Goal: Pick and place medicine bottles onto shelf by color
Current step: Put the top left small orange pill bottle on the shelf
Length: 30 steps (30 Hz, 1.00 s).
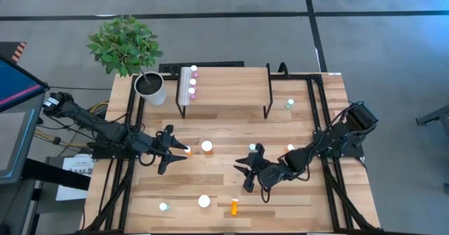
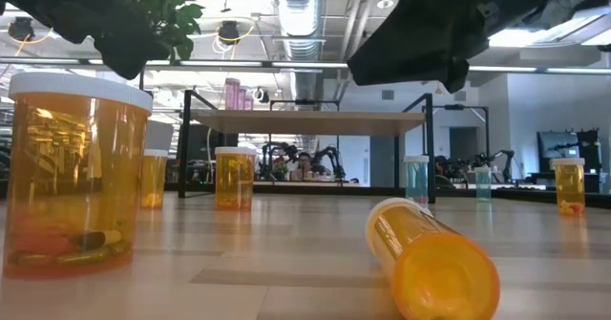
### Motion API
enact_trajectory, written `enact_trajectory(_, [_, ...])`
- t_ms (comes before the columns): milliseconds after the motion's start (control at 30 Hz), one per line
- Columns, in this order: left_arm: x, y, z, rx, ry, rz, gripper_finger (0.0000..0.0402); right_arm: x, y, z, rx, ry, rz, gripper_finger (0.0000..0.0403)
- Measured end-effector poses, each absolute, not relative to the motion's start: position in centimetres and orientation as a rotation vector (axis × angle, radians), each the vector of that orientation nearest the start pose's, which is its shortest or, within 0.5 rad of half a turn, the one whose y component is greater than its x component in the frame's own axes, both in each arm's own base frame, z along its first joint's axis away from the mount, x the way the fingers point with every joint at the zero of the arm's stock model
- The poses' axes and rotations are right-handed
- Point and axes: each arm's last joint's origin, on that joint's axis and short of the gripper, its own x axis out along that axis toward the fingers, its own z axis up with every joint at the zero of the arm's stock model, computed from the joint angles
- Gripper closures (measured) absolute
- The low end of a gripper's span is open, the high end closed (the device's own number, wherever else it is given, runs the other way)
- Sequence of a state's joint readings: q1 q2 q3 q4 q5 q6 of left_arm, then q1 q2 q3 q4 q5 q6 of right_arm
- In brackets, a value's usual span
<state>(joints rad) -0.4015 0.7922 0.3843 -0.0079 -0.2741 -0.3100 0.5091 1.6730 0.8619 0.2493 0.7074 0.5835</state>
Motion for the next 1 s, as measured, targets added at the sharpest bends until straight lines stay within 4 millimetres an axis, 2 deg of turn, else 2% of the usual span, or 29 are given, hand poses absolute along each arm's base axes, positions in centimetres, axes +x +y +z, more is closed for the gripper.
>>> enact_trajectory(467, [15.5, -5.7, 18.8, -0.129, 0.632, -0.001, 0.0228, 30.4, 14.2, 18.2, 0.255, 0.385, -0.333, 0.0276])
enact_trajectory(667, [15.9, -5.6, 17.7, -0.078, 0.689, 0.093, 0.0226, 30.4, 14.6, 18.4, 0.269, 0.363, -0.316, 0.0276])
enact_trajectory(1000, [16.8, -5.2, 16.2, -0.049, 0.768, 0.146, 0.0174, 30.4, 14.6, 18.4, 0.268, 0.364, -0.315, 0.0276])
